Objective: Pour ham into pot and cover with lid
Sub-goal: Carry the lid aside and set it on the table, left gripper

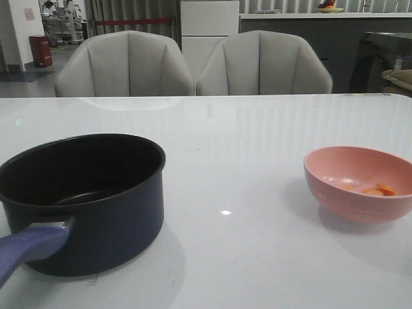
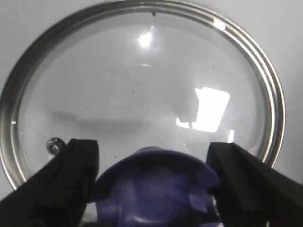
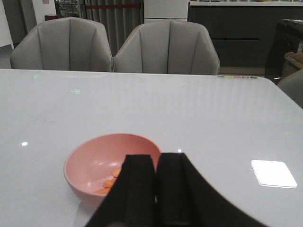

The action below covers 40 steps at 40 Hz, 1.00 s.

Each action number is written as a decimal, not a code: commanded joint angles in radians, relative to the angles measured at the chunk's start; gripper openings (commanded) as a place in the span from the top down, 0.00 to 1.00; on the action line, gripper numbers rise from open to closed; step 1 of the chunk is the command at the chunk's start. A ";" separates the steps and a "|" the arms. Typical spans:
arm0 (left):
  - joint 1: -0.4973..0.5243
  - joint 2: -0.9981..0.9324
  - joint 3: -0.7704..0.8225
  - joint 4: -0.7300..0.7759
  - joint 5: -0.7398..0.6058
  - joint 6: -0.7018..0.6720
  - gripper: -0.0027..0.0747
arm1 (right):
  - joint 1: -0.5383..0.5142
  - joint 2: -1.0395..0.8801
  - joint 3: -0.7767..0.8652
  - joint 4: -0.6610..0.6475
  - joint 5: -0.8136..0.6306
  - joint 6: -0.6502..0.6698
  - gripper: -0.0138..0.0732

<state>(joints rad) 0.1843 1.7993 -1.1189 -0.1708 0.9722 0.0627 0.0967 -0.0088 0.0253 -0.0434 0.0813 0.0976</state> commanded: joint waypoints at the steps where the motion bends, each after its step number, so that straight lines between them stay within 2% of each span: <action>1: 0.000 -0.022 -0.023 -0.005 0.014 0.001 0.20 | -0.008 -0.020 0.011 -0.003 -0.081 -0.004 0.68; 8: -0.009 -0.099 -0.057 -0.005 0.054 0.004 0.20 | -0.008 -0.020 0.011 -0.003 -0.081 -0.004 0.68; 15: -0.035 -0.282 -0.042 -0.003 0.005 0.004 0.20 | -0.008 -0.020 0.011 -0.003 -0.081 -0.004 0.68; 20: -0.057 -0.428 0.028 -0.003 -0.055 0.004 0.20 | -0.008 -0.020 0.011 -0.003 -0.081 -0.004 0.68; 31: -0.123 -0.816 0.295 -0.003 -0.319 0.004 0.20 | -0.008 -0.020 0.011 -0.003 -0.081 -0.004 0.68; 40: -0.226 -1.172 0.516 0.001 -0.558 0.004 0.20 | -0.008 -0.020 0.011 -0.003 -0.081 -0.004 0.68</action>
<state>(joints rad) -0.0030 0.7493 -0.6473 -0.1629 0.5710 0.0647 0.0967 -0.0088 0.0253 -0.0434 0.0813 0.0976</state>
